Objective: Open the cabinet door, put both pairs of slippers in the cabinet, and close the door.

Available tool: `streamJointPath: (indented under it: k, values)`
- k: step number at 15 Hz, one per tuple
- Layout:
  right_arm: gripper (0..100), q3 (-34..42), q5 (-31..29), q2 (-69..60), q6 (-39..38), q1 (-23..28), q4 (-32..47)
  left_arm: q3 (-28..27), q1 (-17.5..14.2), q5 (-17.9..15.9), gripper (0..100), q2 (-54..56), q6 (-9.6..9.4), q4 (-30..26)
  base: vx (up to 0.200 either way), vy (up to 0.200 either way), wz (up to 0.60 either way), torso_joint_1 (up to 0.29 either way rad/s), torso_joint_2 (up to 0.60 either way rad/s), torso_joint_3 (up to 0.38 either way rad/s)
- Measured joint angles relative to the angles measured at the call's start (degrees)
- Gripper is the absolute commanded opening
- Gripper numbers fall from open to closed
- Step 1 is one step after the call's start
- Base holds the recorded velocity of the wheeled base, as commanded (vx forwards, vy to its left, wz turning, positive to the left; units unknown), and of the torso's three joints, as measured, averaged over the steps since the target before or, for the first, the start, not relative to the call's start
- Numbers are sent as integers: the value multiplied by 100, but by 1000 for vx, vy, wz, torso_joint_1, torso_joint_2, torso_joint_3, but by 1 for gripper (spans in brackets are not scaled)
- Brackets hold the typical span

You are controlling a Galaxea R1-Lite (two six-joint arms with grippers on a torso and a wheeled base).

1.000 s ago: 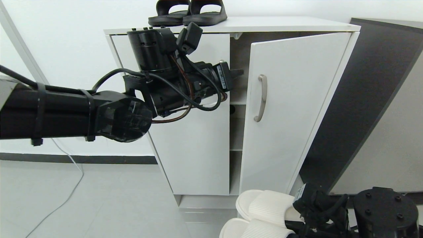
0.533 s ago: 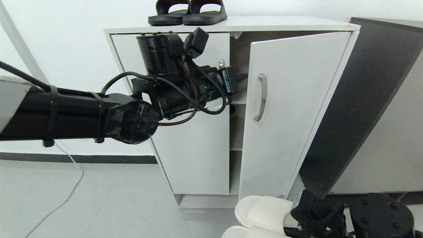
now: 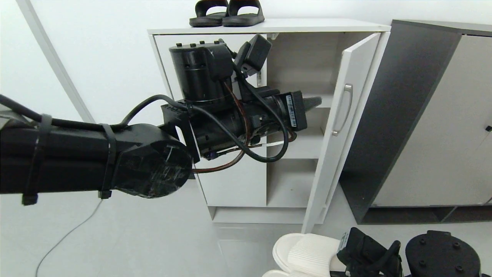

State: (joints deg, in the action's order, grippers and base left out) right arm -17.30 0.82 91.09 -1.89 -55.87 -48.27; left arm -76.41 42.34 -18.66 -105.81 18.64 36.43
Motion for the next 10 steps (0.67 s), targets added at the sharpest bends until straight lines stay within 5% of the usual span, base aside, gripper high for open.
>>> streamJointPath:
  k: [3, 5, 8, 10]
  values:
    - [0, -389, -226, 130, -453, 105, -149, 354, -146, 301, 0, 140, -41, 288, 0, 0, 0, 0, 0, 0]
    - [0, -822, -908, 317, -680, 162, -156, 855, -433, 670, 0, 472, -178, 317, 0, 0, 0, 0, 0, 0]
    - [0, -1794, -2271, 1046, -798, 419, -148, 1919, -976, 1487, 0, 1569, -808, -79, 0, 0, 0, 0, 0, 0]
    - [0, -2439, -2676, 1530, -823, 725, -129, 2567, -1257, 2200, 0, 2616, -1062, -783, 0, 0, 0, 0, 0, 0]
